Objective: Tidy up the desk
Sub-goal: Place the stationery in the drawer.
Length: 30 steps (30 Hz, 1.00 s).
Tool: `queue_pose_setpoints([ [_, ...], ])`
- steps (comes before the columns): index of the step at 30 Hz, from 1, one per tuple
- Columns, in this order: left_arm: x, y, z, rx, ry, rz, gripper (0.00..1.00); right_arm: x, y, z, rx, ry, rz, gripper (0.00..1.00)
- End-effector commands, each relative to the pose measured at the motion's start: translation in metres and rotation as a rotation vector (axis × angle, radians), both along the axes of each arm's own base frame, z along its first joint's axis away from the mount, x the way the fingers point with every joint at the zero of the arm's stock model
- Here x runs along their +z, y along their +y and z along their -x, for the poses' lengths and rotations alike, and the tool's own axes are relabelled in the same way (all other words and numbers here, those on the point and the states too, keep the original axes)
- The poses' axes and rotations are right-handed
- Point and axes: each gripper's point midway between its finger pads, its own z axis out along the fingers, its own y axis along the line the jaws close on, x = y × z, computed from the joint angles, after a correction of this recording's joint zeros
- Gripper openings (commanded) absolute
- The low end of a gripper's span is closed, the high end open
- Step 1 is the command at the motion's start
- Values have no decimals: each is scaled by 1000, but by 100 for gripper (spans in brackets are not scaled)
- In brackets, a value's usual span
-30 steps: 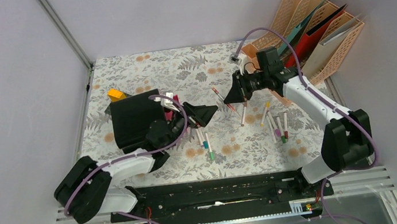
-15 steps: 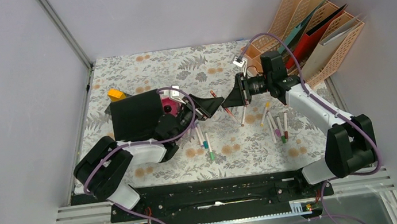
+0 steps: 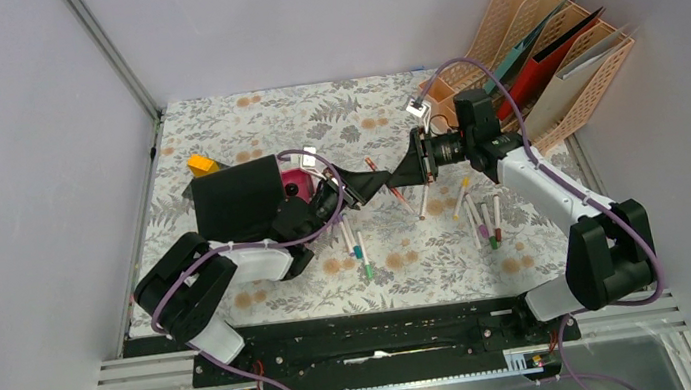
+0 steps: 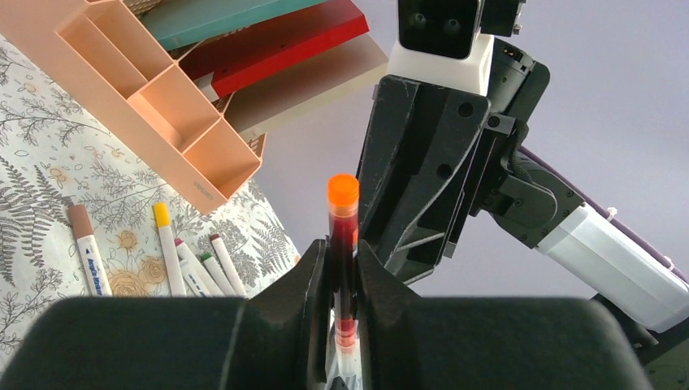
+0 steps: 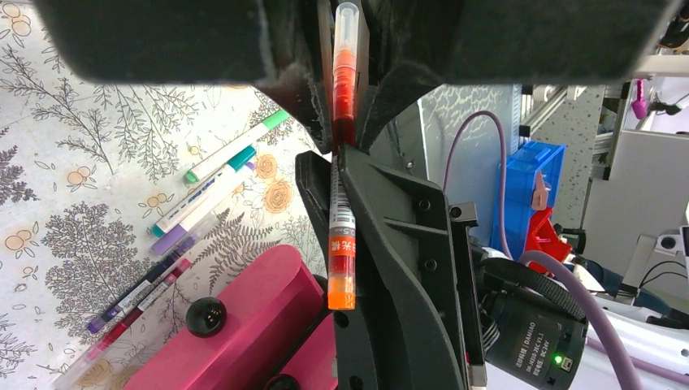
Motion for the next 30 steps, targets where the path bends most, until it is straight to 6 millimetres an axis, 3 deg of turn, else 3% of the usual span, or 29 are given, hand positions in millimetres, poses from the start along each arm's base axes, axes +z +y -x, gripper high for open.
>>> queue_pose_setpoints([
  [1, 26, -1, 2, -18, -78, 52, 13, 13, 0, 2, 22, -45, -33, 0],
  [4, 26, 0, 4, -15, -88, 45, 1, 12, 0, 2, 23, -52, -32, 0],
  [6, 27, 2, 4, -7, -96, 37, 0, 11, -1, 3, 26, -59, -31, 0],
  [7, 27, 3, 4, 0, -99, 30, 0, 10, -1, 4, 31, -69, -31, 7],
  [9, 25, 7, 3, 21, -101, 3, 0, 9, -2, 5, 30, -86, -24, 30],
  [11, 18, 11, 2, 46, -98, -47, 0, 8, -4, 5, 31, -120, -10, 44],
  [17, 9, 38, -3, 171, -107, -187, 0, 5, -12, 3, 14, -223, 68, 68],
  [21, 1, 57, -7, 252, -110, -327, 0, 5, -16, 2, 1, -268, 98, 76],
  [30, -26, 119, -36, 493, 84, -876, 0, 1, -18, 1, -2, -285, 117, 78],
])
